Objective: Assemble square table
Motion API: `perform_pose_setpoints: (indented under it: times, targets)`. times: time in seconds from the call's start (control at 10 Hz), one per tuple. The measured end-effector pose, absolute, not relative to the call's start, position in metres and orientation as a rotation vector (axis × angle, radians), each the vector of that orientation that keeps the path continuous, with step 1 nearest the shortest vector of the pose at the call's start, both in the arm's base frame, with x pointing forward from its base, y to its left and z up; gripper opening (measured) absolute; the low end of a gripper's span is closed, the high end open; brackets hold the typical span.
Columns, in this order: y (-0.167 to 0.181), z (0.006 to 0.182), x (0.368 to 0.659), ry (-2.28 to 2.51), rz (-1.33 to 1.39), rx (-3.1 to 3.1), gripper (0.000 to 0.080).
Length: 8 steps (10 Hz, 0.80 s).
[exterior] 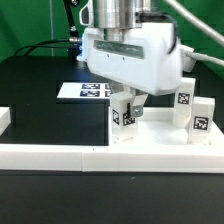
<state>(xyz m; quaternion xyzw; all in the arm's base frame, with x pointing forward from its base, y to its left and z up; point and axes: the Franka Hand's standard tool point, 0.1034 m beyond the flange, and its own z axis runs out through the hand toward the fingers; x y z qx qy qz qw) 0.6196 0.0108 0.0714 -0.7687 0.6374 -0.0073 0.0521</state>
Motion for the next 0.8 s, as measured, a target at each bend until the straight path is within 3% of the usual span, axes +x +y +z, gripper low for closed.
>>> perform_pose_setpoints:
  times: [0.2,0.8]
  targets:
    - [0.0125,0.0710,0.6166,2.240,0.104,-2.015,0.0293]
    - [0.0112,0.0695,0.6169,2.620,0.143,-1.510,0.0293]
